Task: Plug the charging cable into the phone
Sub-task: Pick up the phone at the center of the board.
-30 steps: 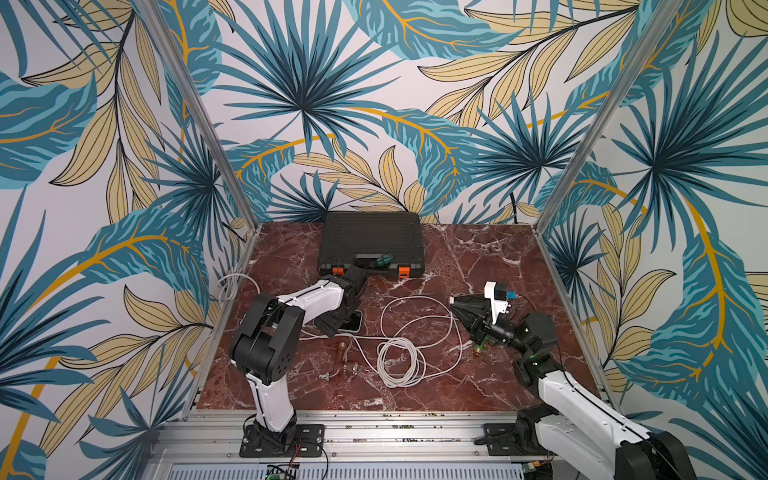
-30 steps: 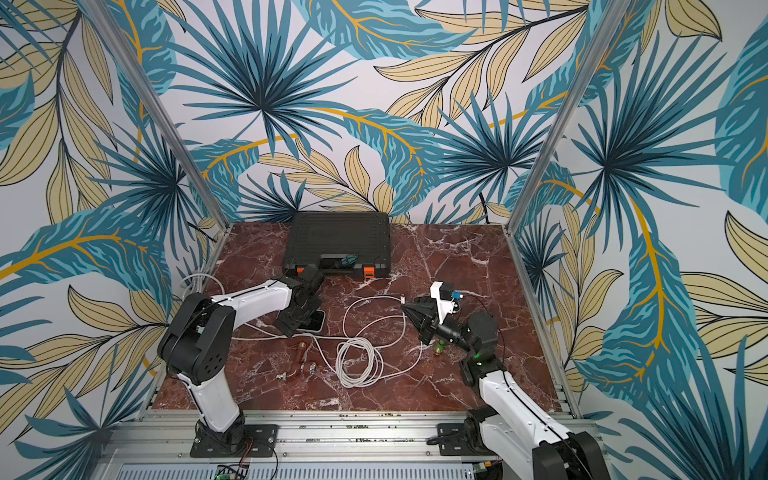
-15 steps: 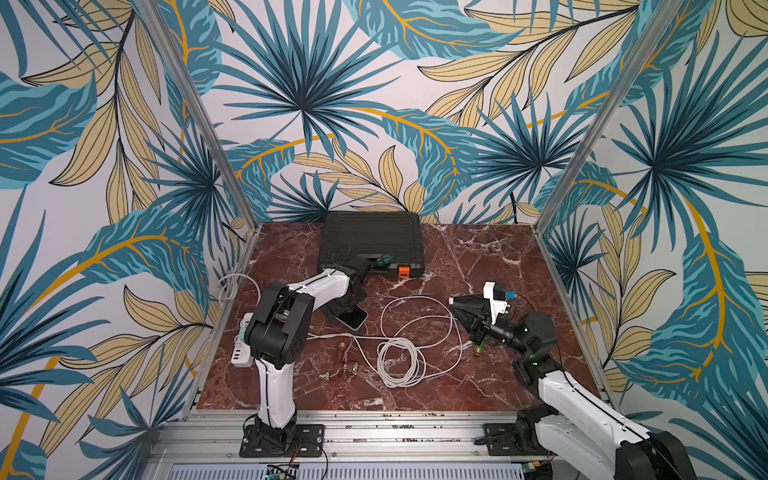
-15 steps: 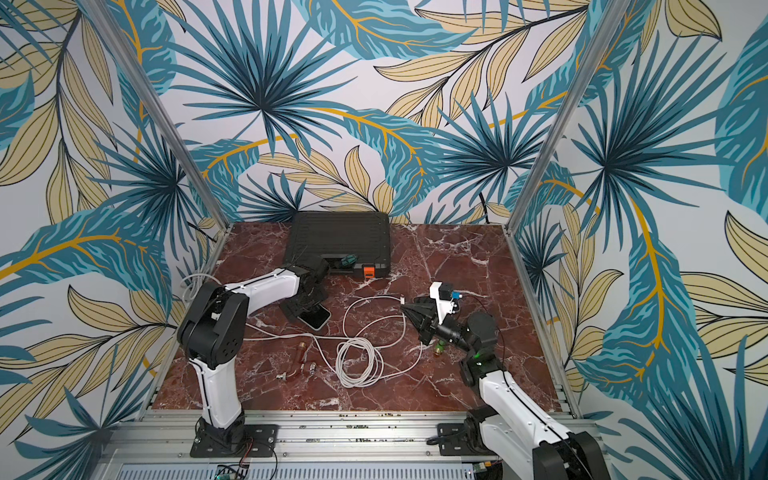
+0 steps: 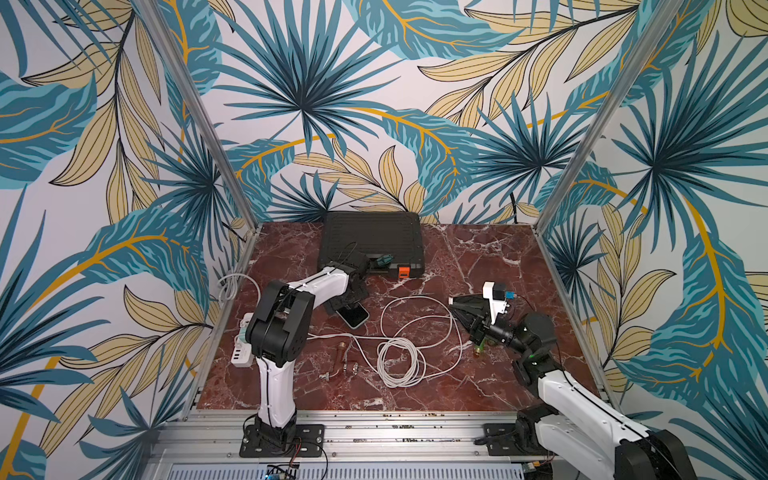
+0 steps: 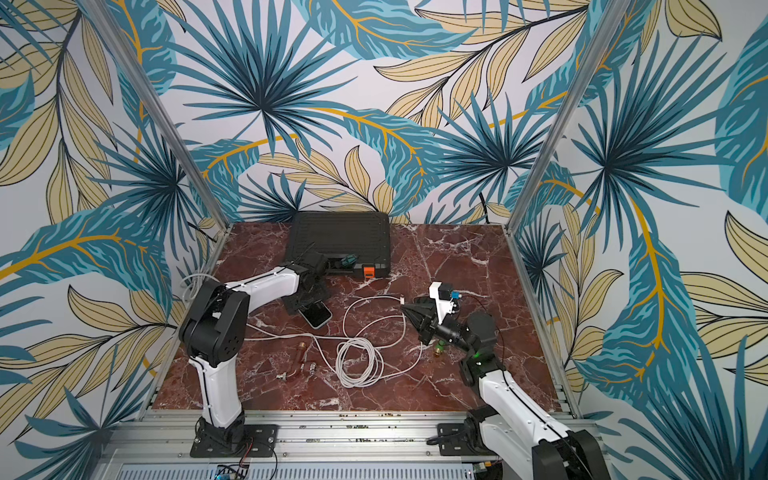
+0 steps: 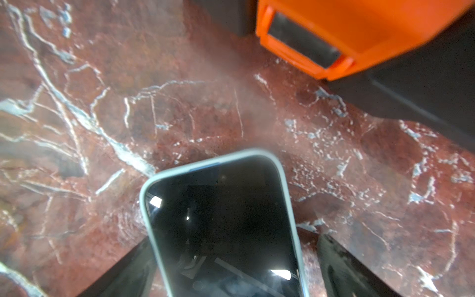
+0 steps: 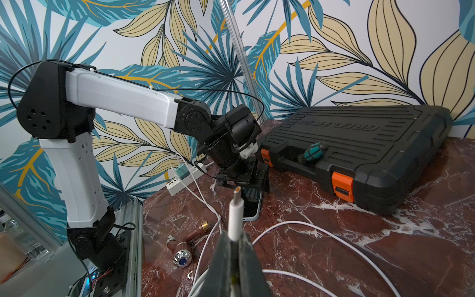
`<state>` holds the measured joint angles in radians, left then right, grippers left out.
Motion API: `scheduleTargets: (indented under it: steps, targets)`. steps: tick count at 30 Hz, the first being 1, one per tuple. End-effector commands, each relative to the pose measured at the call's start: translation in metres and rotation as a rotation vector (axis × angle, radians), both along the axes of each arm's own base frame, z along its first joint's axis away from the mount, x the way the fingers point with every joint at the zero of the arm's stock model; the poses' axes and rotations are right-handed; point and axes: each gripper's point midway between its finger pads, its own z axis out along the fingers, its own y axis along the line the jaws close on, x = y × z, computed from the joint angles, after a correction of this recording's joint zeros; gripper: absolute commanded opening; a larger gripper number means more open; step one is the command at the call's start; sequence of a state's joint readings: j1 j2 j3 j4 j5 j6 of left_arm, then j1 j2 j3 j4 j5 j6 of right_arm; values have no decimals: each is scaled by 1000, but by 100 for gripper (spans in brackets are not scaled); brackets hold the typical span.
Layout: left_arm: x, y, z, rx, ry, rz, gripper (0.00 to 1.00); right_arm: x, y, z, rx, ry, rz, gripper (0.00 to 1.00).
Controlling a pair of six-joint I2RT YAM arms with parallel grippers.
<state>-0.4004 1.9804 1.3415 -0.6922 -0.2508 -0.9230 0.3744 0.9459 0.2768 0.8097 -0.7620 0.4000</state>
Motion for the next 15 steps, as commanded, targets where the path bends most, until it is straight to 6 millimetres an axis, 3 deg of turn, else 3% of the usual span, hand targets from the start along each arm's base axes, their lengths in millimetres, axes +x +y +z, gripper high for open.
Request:
scheduleTargets:
  steps: [1,15]
  targets:
    - [-14,-8,3,-39,35,18,100,-1,2,1,-1,-6,4,0]
    - [-36,-18,-7,-88,108,112,100,-2,3,0,1,-9,7,0]
